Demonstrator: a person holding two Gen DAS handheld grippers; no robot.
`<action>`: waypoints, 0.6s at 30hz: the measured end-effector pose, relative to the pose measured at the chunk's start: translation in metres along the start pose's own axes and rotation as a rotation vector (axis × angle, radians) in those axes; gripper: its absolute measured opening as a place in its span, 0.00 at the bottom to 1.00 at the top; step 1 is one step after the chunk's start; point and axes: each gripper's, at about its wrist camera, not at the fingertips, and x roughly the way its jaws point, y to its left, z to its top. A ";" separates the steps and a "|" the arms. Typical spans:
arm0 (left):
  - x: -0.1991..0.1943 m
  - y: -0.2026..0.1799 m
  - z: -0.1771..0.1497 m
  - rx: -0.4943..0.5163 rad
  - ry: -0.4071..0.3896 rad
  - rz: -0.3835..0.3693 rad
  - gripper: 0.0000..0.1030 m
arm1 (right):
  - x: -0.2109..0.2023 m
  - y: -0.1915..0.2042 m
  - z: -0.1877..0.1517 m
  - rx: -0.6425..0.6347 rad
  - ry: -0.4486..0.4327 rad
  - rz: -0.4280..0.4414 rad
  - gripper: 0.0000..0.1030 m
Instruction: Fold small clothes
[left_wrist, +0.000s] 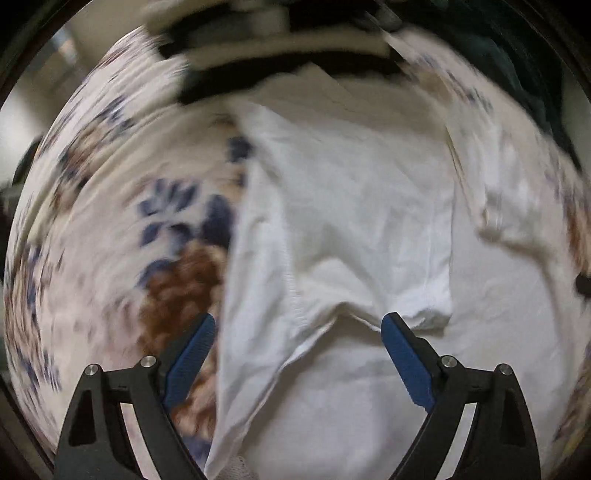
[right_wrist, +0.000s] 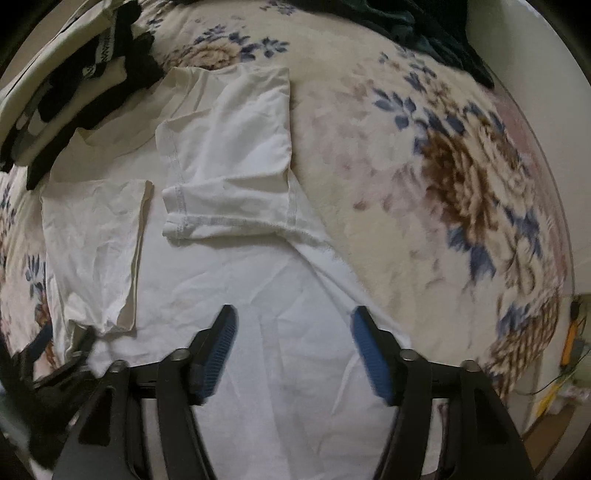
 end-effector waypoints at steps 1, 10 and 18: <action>-0.011 0.008 -0.001 -0.041 -0.010 -0.004 0.89 | -0.005 0.003 0.001 -0.013 -0.020 -0.006 0.89; -0.062 -0.018 0.014 -0.115 -0.074 0.144 0.95 | -0.018 0.007 0.019 -0.121 -0.041 0.136 0.94; -0.072 -0.136 -0.051 -0.180 0.089 0.121 0.95 | -0.009 -0.102 0.056 -0.185 0.148 0.370 0.93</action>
